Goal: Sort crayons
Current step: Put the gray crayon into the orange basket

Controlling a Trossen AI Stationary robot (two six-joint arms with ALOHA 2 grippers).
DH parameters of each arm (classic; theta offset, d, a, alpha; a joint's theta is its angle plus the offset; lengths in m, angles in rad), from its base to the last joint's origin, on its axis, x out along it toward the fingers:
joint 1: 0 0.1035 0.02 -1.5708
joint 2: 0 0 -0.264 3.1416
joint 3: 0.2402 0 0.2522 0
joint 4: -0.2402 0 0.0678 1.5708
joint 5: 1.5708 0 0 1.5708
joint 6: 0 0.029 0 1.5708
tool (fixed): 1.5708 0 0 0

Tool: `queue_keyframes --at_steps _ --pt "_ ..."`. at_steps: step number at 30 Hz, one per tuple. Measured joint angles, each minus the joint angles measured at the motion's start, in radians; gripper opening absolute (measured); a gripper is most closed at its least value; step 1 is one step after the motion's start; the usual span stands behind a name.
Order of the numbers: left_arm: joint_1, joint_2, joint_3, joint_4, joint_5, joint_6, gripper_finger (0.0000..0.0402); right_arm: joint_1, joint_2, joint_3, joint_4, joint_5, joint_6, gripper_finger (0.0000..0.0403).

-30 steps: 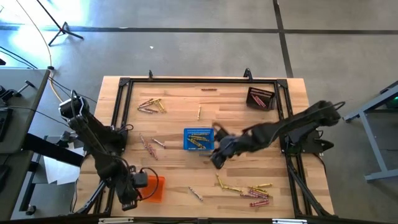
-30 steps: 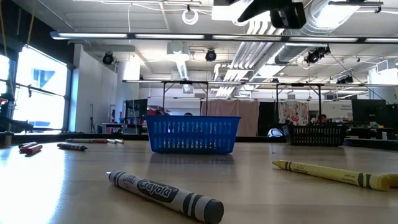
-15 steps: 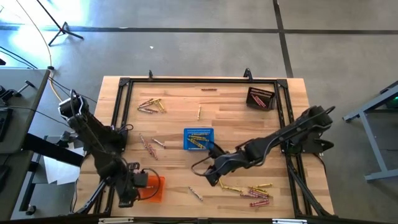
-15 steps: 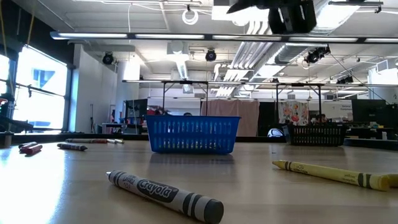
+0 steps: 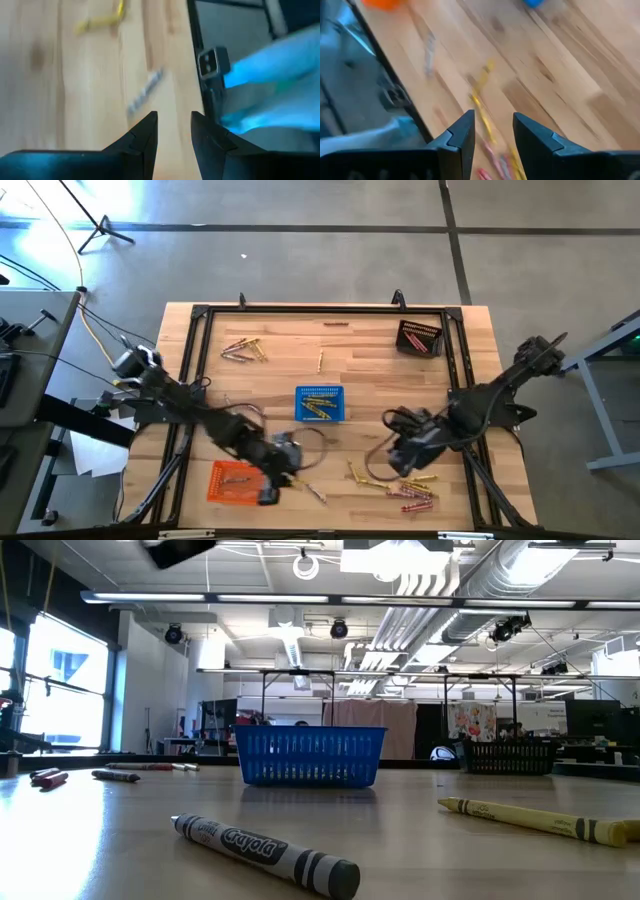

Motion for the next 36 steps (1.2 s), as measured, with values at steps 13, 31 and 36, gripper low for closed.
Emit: queue_keyframes --at_steps 13,31,36 --pt "0.021 0.478 0.334 -0.015 -0.014 0.449 0.0102 0.158 0.004 -0.001 -0.222 0.001 0.0 0.0116" --pt "0.012 0.538 0.384 -0.166 0.027 0.415 0.0102 0.185 0.004 -0.002 -0.227 0.056 0.0 0.0116" --pt "0.023 0.538 0.384 -0.221 0.015 0.441 0.0102 0.185 0.004 -0.002 -0.222 0.056 0.001 0.0116"
